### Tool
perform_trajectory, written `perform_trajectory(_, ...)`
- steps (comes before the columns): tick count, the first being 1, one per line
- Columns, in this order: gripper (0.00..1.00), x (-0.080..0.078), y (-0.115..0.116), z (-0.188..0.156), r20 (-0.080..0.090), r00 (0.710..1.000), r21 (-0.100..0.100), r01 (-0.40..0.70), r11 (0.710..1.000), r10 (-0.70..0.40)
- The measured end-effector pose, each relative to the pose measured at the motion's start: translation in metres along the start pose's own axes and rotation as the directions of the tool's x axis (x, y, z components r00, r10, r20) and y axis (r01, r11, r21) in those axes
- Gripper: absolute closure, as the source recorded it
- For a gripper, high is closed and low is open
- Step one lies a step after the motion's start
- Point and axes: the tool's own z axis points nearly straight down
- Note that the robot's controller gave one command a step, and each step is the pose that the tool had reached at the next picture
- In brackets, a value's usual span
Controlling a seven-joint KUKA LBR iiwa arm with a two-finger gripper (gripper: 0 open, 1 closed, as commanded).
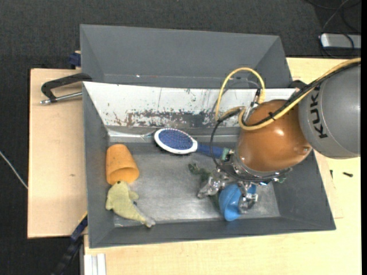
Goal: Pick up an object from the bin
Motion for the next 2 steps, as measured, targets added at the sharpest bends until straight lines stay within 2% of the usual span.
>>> perform_trajectory(1,1.00,-0.001,-0.001,-0.002,0.002,1.000,0.003,0.000,1.000,0.000)
perform_trajectory(2,1.00,-0.003,-0.002,-0.024,0.002,1.000,0.003,-0.001,1.000,0.001)
